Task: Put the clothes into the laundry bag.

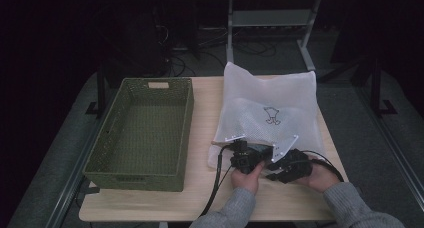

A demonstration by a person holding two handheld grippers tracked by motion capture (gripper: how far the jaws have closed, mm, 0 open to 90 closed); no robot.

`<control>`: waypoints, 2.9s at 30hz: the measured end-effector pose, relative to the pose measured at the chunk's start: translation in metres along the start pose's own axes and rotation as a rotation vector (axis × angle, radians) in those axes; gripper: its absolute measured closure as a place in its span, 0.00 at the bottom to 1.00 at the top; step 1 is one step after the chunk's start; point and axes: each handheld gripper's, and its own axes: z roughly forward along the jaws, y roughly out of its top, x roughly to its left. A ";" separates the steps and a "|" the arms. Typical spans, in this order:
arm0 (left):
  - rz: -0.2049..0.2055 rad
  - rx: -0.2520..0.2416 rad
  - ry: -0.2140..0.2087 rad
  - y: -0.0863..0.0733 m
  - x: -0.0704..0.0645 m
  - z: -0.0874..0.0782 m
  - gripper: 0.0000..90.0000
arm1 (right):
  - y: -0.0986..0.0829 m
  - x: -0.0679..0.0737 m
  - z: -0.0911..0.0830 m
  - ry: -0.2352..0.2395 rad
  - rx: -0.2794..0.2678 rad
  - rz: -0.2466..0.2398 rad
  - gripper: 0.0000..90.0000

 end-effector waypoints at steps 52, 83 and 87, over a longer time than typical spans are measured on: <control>0.016 0.000 0.068 -0.009 0.012 -0.043 0.63 | 0.022 -0.023 -0.065 -0.149 -0.142 0.055 0.66; 0.094 0.063 0.080 -0.011 0.004 -0.024 0.71 | -0.006 -0.030 -0.054 -0.006 -0.088 0.140 0.88; 0.099 0.071 0.094 -0.013 0.008 -0.042 0.70 | -0.001 -0.032 -0.056 0.027 -0.132 0.144 0.78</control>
